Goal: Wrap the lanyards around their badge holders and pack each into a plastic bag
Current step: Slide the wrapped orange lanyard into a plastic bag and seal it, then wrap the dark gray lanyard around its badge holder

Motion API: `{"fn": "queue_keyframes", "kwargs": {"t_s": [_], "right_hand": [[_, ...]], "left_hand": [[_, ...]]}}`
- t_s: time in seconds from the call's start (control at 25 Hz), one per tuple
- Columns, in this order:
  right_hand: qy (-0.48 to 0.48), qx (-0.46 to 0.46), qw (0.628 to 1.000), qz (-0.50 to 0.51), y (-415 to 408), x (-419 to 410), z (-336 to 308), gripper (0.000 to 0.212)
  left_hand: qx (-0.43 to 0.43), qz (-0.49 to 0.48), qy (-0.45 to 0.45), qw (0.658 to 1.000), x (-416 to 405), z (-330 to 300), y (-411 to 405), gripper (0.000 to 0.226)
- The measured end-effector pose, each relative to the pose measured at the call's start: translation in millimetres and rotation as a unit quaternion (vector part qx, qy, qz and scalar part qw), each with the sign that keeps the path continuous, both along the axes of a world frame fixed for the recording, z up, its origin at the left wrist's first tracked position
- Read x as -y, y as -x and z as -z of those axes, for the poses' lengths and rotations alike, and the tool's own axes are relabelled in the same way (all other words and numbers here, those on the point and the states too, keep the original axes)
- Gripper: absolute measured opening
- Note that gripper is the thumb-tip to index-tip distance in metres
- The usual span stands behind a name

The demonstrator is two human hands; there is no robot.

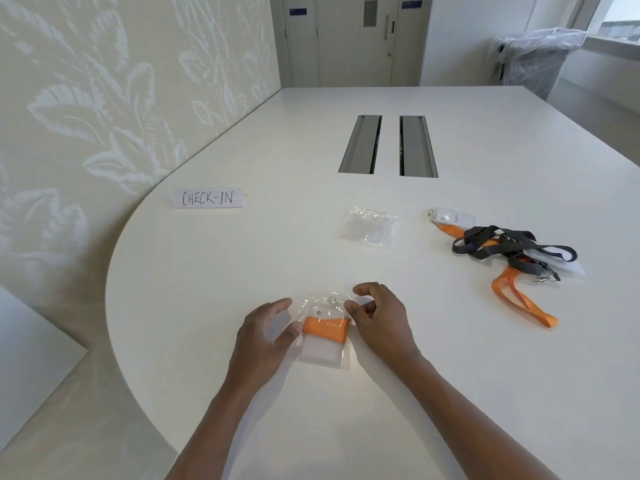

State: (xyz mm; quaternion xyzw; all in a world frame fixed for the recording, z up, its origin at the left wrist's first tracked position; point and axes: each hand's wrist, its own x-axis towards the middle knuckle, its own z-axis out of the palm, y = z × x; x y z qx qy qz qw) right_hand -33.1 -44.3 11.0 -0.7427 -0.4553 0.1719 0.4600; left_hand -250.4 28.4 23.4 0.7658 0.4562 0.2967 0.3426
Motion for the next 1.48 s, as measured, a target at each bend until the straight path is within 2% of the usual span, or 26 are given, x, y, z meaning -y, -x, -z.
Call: {"fn": "queue_keyframes", "kwargs": {"t_s": [0.24,0.44,0.84,1.16,1.32,1.48], "right_hand": [[0.017,-0.033,0.999,0.002,-24,13,-3,0.022],[0.026,-0.052,0.998,0.008,-53,28,-5,0.022],[0.026,-0.045,0.999,0.009,-110,51,-4,0.026],[0.015,-0.017,1.000,0.018,-148,60,-4,0.032],[-0.014,-0.004,0.999,0.049,-180,76,-8,0.027],[-0.083,-0.012,0.991,0.106,-215,90,-23,0.019]], "left_hand": [[0.011,-0.014,-0.057,0.998,15,-18,-33,0.031],[0.009,0.015,-0.100,0.995,30,-34,-85,0.023],[-0.017,0.100,-0.082,0.991,59,-26,-186,0.030],[-0.012,0.096,-0.063,0.993,66,-10,-239,0.038],[-0.019,0.122,-0.053,0.991,74,-6,-266,0.043],[-0.020,0.156,-0.040,0.987,82,-6,-301,0.046]]}}
